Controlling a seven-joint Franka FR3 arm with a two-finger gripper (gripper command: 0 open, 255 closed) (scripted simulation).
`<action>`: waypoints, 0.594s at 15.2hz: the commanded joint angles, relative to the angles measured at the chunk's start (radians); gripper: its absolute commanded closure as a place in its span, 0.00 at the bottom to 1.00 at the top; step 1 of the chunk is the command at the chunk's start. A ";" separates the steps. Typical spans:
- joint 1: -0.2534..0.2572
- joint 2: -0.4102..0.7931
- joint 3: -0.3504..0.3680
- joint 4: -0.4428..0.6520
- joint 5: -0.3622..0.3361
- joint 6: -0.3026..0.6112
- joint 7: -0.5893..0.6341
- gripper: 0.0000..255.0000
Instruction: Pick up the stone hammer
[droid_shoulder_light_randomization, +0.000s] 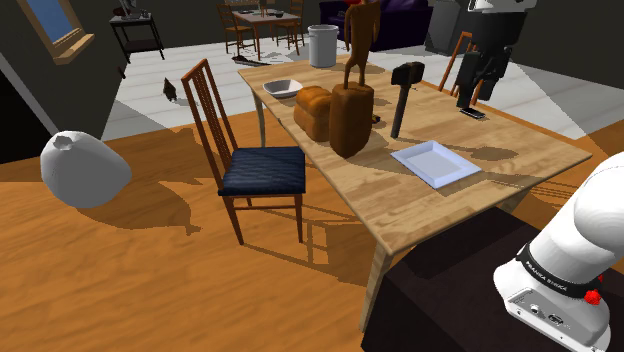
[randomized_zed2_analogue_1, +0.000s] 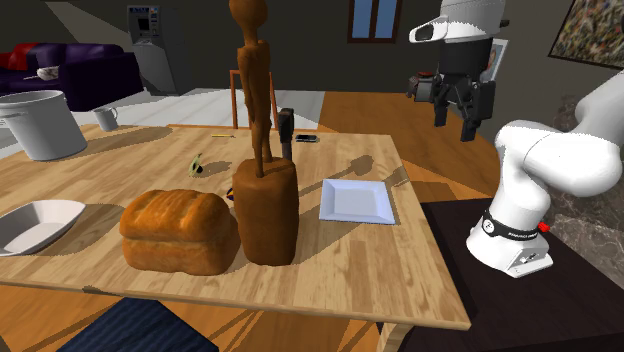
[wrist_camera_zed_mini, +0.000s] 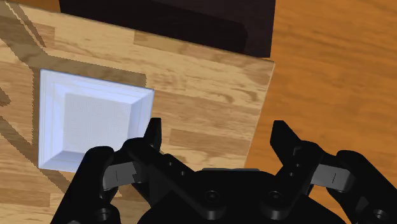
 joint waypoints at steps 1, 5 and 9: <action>0.000 0.000 0.000 0.000 0.000 0.000 0.000 0.00; 0.015 0.057 -0.105 0.026 -0.094 0.031 -0.226 0.00; 0.038 0.144 -0.204 0.080 -0.170 0.073 -0.447 0.00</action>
